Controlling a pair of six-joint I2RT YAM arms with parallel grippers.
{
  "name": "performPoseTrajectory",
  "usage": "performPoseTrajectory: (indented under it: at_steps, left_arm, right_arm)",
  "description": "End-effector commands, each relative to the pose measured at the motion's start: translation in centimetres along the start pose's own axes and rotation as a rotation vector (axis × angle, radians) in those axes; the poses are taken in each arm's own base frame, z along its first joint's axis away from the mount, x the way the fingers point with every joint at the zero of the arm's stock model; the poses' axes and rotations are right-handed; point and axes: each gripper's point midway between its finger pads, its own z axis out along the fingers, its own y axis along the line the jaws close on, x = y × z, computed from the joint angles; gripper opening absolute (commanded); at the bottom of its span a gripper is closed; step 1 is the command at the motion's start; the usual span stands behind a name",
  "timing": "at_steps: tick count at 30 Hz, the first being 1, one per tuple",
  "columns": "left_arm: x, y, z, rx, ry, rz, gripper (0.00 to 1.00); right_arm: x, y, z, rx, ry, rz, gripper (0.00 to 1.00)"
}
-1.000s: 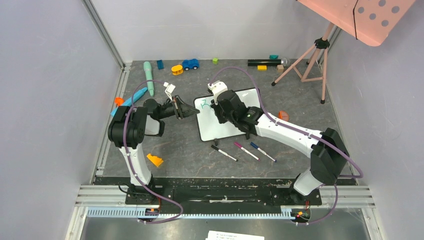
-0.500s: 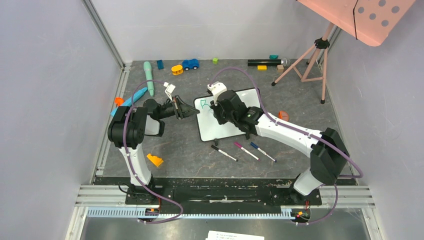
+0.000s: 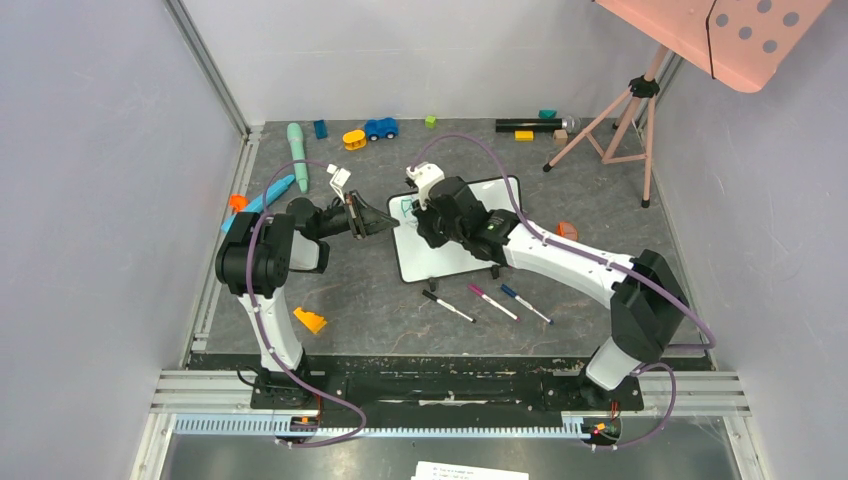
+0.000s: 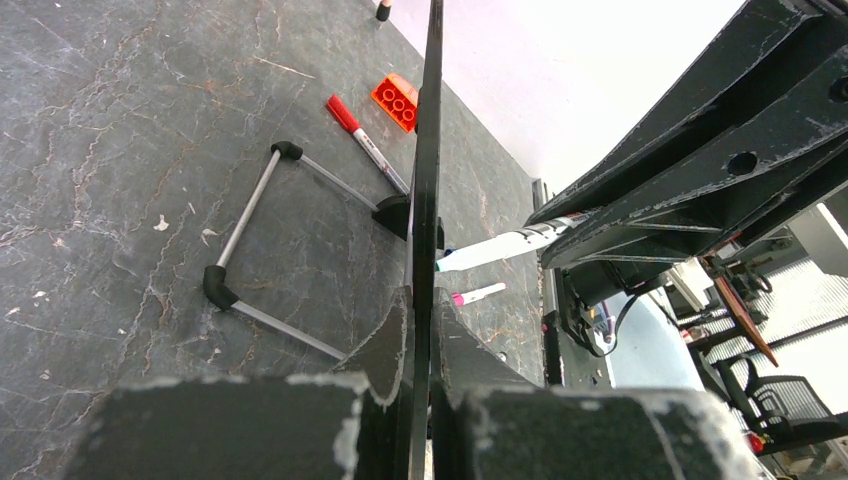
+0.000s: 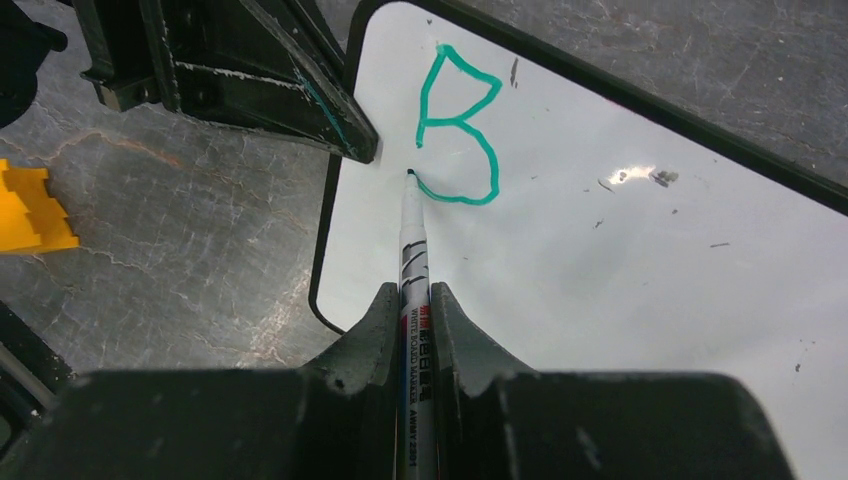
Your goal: Write a sentence on the whiteboard
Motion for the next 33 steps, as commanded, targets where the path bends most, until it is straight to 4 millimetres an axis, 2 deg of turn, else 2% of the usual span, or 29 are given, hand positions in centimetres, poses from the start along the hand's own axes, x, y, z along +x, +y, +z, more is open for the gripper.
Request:
performPoseTrajectory:
  at_steps: [1, 22, 28, 33]
  left_arm:
    - [-0.8, -1.6, 0.1, 0.048, 0.0, 0.123, 0.02]
    - [-0.8, -1.6, 0.1, 0.047, 0.0, 0.122, 0.02]
    - [-0.8, -1.6, 0.1, 0.047, 0.0, 0.122, 0.02]
    - [-0.9, -1.6, 0.1, 0.048, 0.0, 0.123, 0.02]
  right_arm:
    - [-2.8, -0.1, 0.5, 0.008, -0.068, 0.001, 0.0]
    - [-4.6, -0.8, 0.4, 0.058, -0.093, -0.005, 0.0]
    - [-3.9, -0.8, 0.3, 0.052, -0.078, -0.004, 0.0]
    - [-2.4, -0.6, 0.4, 0.035, -0.052, 0.0, 0.0]
